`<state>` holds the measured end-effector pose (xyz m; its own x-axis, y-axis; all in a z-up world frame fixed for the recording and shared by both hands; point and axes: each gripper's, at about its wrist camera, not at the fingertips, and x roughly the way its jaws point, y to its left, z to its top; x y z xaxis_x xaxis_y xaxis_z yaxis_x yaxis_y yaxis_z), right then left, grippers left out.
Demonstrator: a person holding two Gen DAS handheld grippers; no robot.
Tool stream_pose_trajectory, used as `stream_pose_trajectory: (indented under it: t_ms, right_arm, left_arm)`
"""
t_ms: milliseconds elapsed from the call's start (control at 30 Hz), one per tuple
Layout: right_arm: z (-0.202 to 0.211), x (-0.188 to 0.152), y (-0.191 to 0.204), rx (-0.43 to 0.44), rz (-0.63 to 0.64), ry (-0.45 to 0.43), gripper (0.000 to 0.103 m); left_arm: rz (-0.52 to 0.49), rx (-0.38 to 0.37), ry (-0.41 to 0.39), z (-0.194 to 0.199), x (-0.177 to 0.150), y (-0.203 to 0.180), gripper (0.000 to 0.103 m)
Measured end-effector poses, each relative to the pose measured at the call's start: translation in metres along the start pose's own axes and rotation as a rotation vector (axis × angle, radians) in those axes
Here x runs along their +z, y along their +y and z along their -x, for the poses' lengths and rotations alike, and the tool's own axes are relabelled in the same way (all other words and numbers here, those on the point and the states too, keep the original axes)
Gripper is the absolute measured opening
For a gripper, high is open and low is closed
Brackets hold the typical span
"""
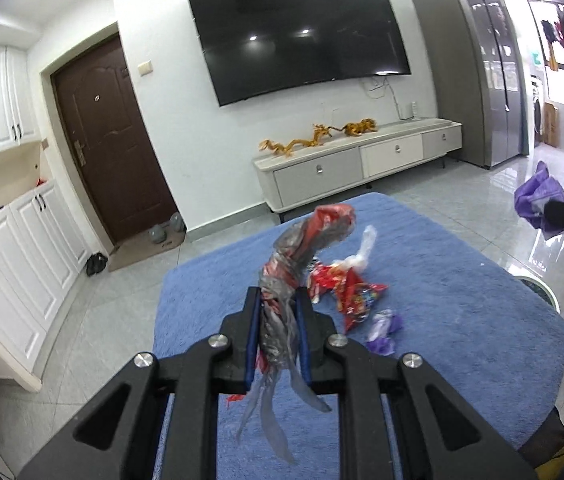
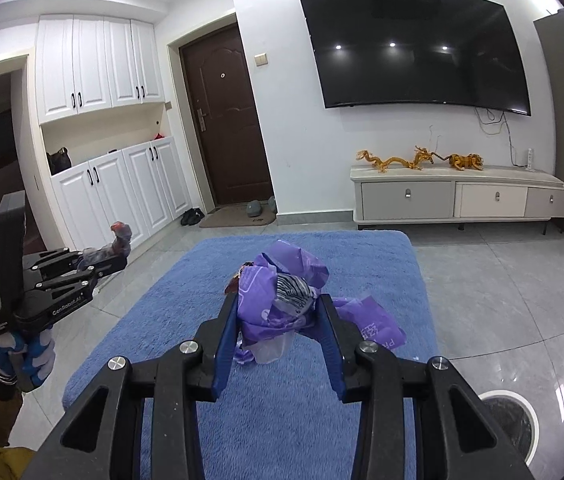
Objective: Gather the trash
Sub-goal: 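Carry the clear wrapper in the left tool while the right tool carries the purple wrapper toward the bin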
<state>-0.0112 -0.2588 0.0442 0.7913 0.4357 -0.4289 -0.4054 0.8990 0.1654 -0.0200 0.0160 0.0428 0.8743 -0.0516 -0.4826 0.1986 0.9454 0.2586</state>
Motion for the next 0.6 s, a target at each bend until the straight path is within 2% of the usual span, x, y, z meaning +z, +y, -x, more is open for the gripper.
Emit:
stream_pose_trajectory:
  t_ms: [267, 600]
  right_arm:
    - [0.033, -0.008, -0.015, -0.034, -0.026, -0.067, 0.036]
    - [0.056, -0.024, -0.052, -0.085, -0.087, -0.113, 0.036]
  left_arm:
    - [-0.088, -0.023, -0.033, 0.014, 0.014, -0.043, 0.016]
    - [-0.196, -0.08, -0.028, 0.001, 0.031, -0.102, 0.016]
